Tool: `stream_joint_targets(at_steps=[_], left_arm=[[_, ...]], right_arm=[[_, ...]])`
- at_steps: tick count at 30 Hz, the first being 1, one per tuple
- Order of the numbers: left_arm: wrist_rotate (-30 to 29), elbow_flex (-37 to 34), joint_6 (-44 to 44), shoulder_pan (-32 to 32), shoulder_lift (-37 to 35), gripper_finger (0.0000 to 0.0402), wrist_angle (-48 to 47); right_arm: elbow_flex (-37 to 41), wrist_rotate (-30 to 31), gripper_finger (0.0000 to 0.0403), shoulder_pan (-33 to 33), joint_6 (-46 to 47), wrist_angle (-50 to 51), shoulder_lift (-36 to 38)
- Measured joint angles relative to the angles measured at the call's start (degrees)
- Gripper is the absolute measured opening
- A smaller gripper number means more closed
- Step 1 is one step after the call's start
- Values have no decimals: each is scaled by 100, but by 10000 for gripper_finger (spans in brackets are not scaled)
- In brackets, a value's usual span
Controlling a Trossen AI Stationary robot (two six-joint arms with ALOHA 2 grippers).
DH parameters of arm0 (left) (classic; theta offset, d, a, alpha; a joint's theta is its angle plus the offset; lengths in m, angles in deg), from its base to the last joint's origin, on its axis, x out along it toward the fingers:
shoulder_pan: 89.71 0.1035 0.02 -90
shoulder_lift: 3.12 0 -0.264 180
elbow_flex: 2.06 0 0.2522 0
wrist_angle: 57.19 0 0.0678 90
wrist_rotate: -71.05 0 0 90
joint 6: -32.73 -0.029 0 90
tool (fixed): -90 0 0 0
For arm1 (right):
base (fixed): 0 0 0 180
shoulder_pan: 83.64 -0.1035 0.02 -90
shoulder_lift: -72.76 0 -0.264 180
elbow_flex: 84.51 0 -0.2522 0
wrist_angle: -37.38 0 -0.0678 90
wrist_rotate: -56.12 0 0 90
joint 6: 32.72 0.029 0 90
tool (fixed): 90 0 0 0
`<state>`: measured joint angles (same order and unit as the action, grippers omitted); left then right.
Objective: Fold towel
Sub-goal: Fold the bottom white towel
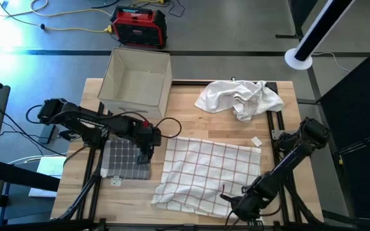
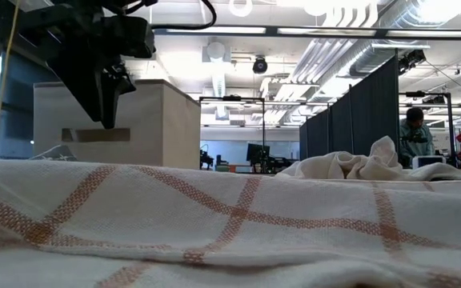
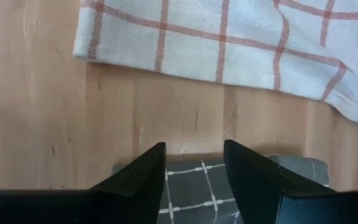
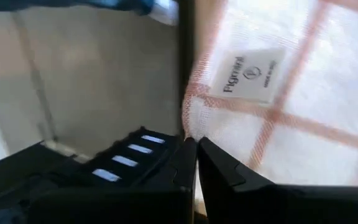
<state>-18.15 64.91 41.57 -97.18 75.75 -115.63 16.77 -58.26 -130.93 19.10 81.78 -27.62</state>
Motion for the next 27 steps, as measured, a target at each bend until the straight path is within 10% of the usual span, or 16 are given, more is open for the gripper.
stream_joint_targets(at_steps=[4, 18, 27], left_arm=[[2, 0, 1, -8, 0, 154, 4], [905, 0, 304, -196, 85, 154, 148], [1043, -2, 601, -2059, 344, 154, 805]], right_arm=[[126, -532, 0, 75, -152, -1163, 1], [315, -615, 0, 119, 163, 318, 20], [315, -432, 0, 130, -27, 480, 22]])
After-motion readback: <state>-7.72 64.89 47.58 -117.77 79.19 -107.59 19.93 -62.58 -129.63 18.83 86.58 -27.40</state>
